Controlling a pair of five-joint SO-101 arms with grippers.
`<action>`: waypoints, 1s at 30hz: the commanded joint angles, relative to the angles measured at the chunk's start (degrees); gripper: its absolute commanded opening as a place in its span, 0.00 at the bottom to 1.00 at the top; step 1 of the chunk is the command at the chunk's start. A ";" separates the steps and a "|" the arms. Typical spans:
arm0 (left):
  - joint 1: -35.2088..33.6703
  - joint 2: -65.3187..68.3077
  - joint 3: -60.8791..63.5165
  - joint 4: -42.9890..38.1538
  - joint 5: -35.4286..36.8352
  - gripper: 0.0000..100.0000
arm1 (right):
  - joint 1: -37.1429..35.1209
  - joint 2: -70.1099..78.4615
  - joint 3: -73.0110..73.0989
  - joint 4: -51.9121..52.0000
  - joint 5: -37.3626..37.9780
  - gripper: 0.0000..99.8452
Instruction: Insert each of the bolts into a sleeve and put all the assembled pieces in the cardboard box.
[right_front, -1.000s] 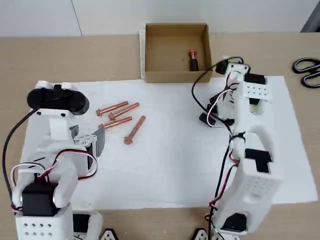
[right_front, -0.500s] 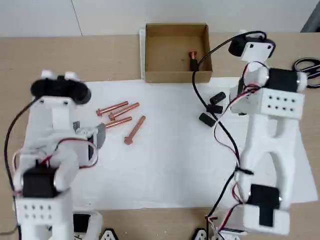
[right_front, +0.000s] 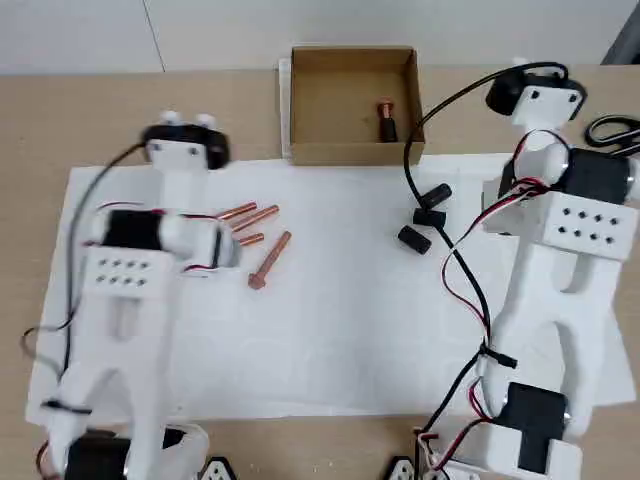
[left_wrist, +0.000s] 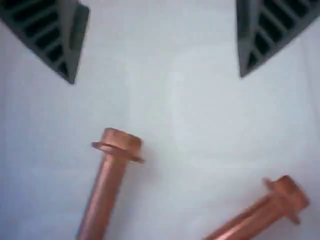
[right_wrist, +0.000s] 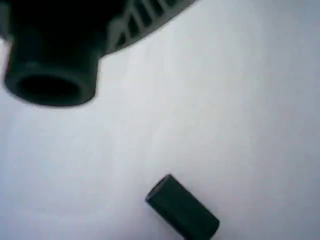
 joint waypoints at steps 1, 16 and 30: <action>4.57 3.16 -2.33 -3.87 -0.35 0.20 | 0.48 -3.12 -2.99 1.10 -1.93 0.00; 7.30 23.74 -2.33 -18.64 0.00 0.20 | 0.48 -3.12 -2.99 1.10 -3.16 0.00; 11.78 26.73 -2.33 -18.73 0.00 0.09 | 0.48 -2.86 -2.99 1.10 -3.25 0.00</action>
